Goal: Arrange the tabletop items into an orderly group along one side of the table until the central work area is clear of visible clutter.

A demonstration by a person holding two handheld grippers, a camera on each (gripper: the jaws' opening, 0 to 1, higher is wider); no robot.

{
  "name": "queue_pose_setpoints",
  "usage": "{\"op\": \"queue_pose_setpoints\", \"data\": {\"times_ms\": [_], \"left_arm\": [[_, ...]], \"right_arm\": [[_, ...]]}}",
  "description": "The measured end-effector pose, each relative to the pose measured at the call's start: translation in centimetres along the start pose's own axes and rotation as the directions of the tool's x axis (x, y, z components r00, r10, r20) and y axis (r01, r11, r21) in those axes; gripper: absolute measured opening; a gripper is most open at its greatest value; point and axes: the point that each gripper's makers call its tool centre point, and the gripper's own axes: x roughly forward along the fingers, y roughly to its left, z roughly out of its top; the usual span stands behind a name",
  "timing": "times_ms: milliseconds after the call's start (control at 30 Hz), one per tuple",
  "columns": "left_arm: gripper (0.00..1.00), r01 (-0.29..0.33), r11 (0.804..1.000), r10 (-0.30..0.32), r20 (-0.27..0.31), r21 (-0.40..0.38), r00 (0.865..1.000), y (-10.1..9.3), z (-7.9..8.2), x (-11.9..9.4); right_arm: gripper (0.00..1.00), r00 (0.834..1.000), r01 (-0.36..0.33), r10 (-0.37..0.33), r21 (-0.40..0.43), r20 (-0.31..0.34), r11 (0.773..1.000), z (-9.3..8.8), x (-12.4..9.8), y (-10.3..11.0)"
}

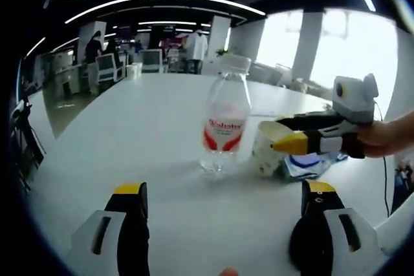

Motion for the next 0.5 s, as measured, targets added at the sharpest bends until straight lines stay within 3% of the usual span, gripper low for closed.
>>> {"op": "queue_pose_setpoints", "data": {"times_ms": [200,500], "left_arm": [[0.95,0.003,1.000,-0.003,0.000,-0.003,1.000,0.0,0.0,0.0],[0.94,0.000,1.000,0.000,0.007,-0.011,1.000,0.2,0.1,-0.1]], "right_arm": [[0.43,1.000,0.005,-0.005,0.003,0.016,1.000,1.0,0.6,0.0],[0.43,1.000,0.013,-0.013,0.029,0.008,1.000,0.7,1.3,-0.1]]}}
